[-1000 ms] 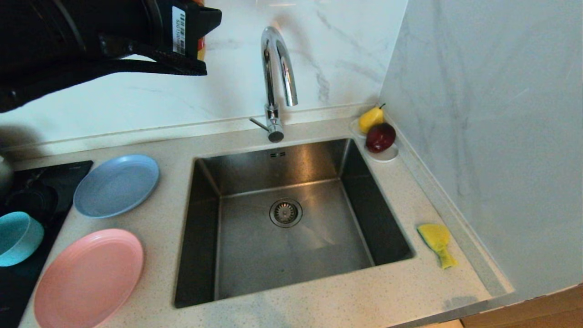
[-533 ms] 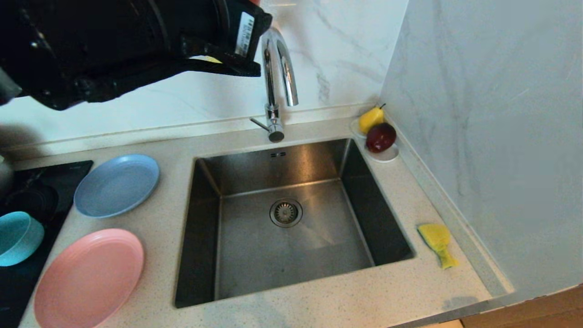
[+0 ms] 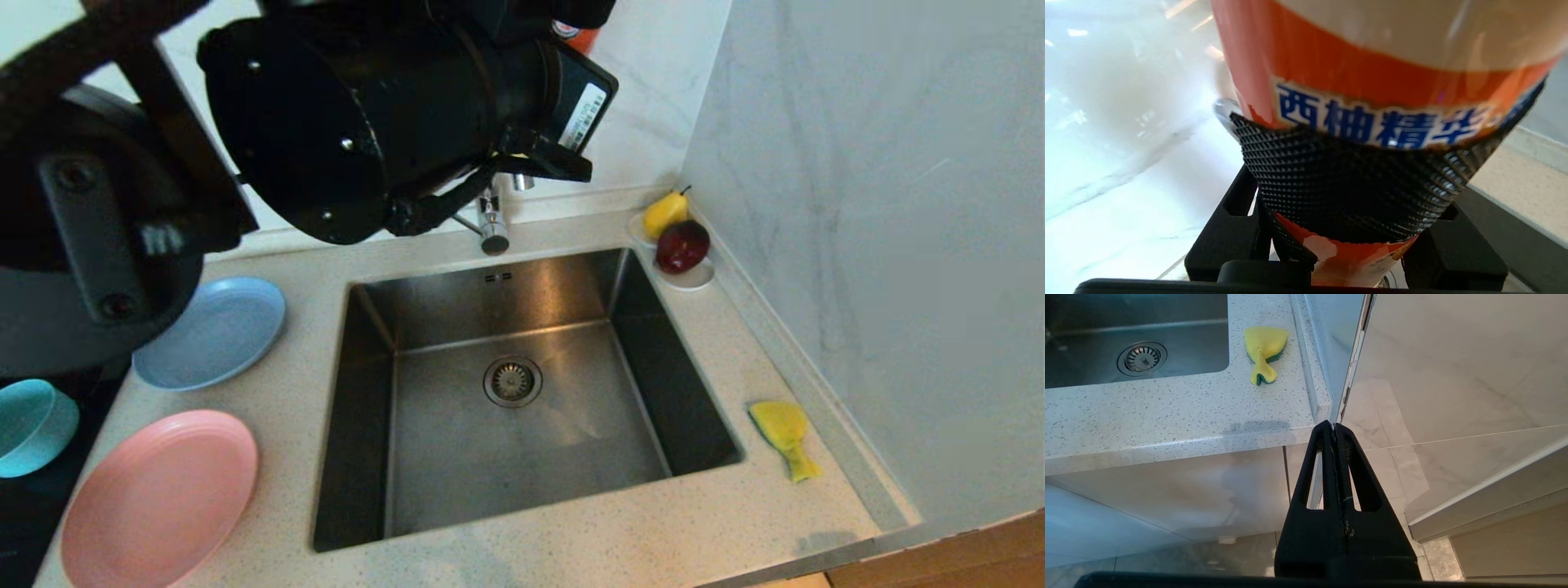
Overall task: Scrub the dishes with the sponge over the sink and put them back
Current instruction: Squeeze it onto the sponge
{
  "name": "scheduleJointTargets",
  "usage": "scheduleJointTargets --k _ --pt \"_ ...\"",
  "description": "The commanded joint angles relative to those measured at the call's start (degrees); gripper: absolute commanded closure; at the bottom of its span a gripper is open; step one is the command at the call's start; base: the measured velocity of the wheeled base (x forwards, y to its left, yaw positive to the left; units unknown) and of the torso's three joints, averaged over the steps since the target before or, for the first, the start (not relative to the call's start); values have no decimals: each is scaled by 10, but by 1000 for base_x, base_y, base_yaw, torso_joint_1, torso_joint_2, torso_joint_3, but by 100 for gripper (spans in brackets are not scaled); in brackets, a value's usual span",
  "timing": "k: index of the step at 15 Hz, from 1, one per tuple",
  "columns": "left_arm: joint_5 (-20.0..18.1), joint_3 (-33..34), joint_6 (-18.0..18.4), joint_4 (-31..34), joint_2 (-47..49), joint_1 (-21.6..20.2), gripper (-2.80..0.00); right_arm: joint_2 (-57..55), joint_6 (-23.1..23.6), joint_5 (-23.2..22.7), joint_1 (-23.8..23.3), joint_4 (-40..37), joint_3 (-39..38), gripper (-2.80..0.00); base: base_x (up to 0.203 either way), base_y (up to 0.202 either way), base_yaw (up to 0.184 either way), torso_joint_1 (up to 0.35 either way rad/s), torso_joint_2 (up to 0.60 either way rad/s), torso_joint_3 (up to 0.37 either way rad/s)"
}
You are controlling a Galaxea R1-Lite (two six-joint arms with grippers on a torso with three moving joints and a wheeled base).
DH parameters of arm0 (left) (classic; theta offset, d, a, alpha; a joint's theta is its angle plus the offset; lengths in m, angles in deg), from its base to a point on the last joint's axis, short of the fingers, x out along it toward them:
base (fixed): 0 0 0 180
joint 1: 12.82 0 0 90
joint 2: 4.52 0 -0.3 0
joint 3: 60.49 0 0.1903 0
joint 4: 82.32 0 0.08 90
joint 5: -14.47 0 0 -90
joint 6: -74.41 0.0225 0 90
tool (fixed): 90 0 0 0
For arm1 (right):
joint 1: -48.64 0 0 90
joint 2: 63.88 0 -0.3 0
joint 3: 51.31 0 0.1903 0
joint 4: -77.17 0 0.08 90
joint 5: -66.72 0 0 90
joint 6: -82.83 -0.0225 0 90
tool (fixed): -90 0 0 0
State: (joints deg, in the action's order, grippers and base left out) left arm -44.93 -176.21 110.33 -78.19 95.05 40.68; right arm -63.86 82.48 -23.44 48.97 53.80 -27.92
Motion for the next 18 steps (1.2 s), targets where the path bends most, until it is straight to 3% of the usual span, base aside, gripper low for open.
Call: scheduleJointTargets --k 1,12,18 --pt "2 6 2 -1 20 2 0 0 0 0 0 0 1 0 0 0 0 0 0 0" --pt "14 10 12 3 100 35 0 0 0 0 0 0 0 0 0 0 0 0 0 0" --pt "14 57 17 -3 133 40 0 0 0 0 0 0 0 0 0 0 0 0 0 0"
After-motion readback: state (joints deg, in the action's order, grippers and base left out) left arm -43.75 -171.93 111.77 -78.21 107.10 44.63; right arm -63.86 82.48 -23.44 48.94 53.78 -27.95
